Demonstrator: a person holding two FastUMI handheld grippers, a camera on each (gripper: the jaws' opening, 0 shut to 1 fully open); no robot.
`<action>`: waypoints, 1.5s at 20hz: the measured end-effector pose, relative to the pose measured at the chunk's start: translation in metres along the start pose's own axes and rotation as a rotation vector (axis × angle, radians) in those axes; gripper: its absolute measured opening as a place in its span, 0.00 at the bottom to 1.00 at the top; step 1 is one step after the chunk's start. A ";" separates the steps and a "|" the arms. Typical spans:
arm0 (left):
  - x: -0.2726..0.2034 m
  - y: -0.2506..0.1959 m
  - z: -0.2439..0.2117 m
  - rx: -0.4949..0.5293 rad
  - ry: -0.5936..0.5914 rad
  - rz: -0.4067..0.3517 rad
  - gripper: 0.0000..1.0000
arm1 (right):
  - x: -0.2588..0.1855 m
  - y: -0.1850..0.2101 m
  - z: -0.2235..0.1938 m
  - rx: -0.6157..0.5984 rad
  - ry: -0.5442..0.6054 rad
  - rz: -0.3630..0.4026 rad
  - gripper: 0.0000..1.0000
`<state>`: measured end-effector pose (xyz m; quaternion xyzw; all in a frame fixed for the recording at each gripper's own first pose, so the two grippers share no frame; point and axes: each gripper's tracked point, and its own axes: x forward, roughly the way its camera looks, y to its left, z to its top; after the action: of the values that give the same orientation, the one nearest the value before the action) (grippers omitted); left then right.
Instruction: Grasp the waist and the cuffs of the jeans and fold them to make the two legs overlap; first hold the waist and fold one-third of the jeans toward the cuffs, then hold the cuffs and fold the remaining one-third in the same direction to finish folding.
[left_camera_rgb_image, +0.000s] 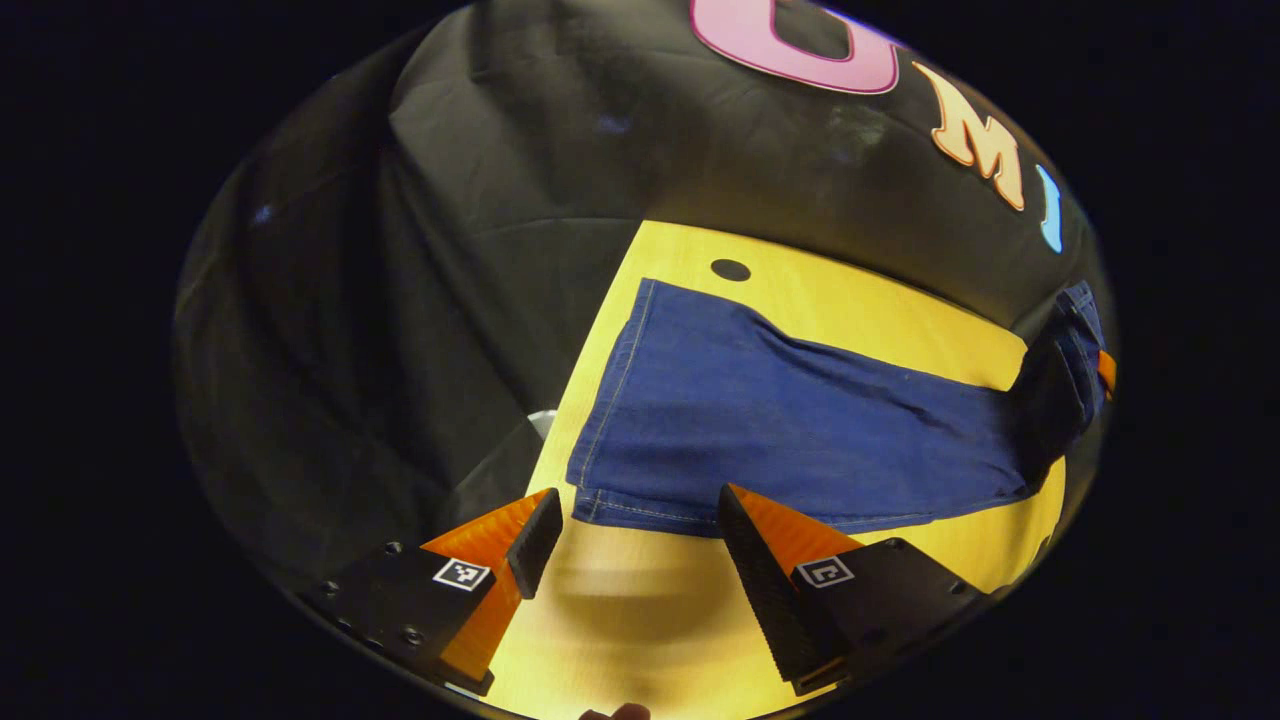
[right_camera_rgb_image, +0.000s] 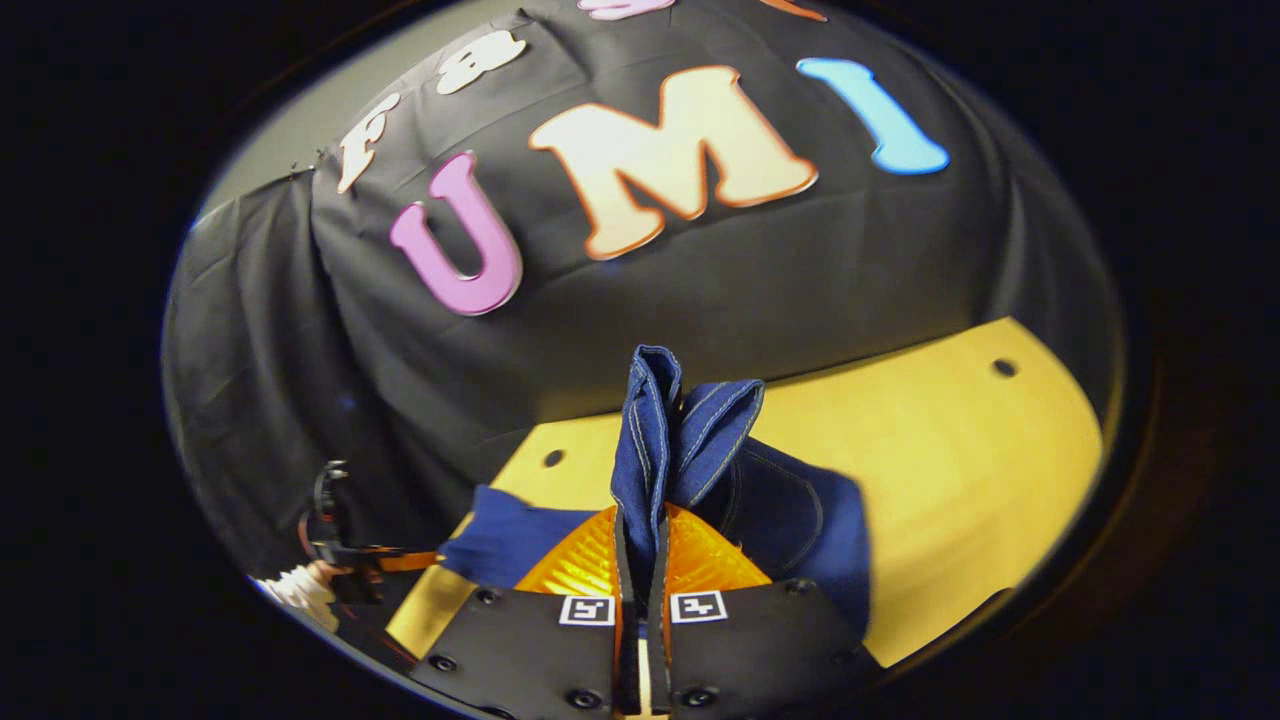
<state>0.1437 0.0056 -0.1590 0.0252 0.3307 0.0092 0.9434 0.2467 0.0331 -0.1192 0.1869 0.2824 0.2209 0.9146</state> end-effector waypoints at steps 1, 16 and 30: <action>0.000 -0.001 0.000 -0.005 0.006 -0.001 0.95 | 0.016 0.010 -0.020 0.008 0.042 0.023 0.08; 0.004 0.000 -0.006 0.000 0.046 -0.001 0.95 | 0.077 -0.043 -0.173 -0.120 0.322 -0.096 0.06; 0.004 -0.006 -0.015 0.023 0.138 -0.064 0.95 | 0.011 -0.046 -0.148 -0.024 0.263 -0.053 0.56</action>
<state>0.1374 0.0006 -0.1735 0.0250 0.3956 -0.0230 0.9178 0.1802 0.0326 -0.2598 0.1376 0.4022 0.2226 0.8774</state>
